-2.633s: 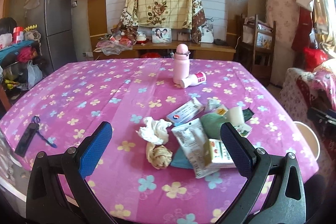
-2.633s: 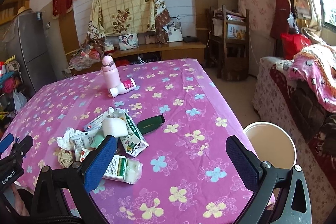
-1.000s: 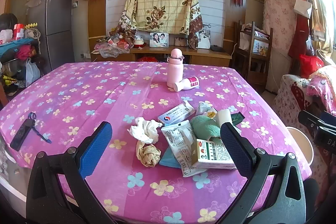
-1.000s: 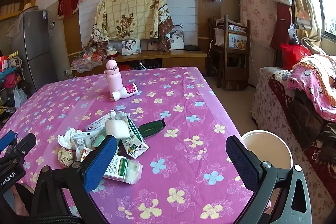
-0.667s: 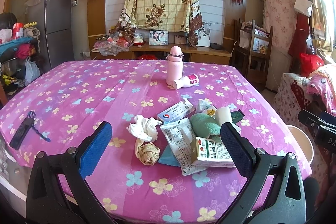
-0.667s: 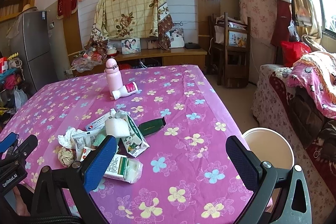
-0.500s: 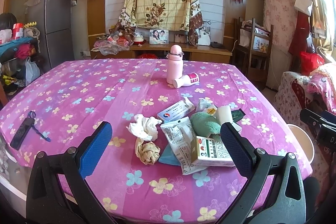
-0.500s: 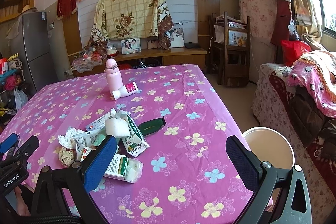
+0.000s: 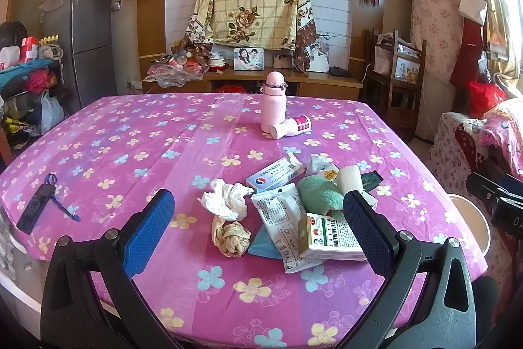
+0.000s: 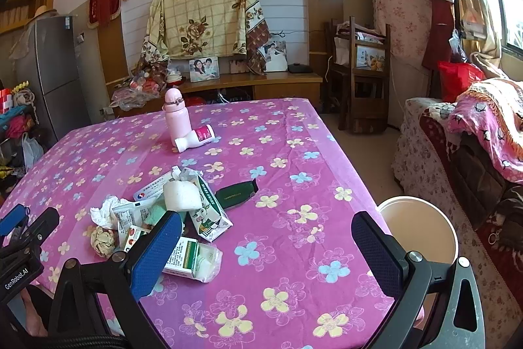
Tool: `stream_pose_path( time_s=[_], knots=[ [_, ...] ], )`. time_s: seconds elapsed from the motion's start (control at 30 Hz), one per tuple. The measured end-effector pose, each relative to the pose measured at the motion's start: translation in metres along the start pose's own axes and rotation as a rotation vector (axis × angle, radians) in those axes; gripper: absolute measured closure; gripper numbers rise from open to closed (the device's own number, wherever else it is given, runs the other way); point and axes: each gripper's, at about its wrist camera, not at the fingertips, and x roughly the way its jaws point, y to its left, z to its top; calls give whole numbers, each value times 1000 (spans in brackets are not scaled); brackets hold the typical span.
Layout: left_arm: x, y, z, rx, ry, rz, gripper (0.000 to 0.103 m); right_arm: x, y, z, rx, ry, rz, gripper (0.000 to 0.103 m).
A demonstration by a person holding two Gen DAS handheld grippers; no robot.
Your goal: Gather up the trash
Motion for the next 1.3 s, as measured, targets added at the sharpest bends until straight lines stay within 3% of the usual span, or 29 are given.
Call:
stream_pose_path(
  time_s=[1.3],
  knots=[
    [9, 9, -2, -17, 41, 19, 1, 11, -2, -9, 8, 57, 28, 0]
  ],
)
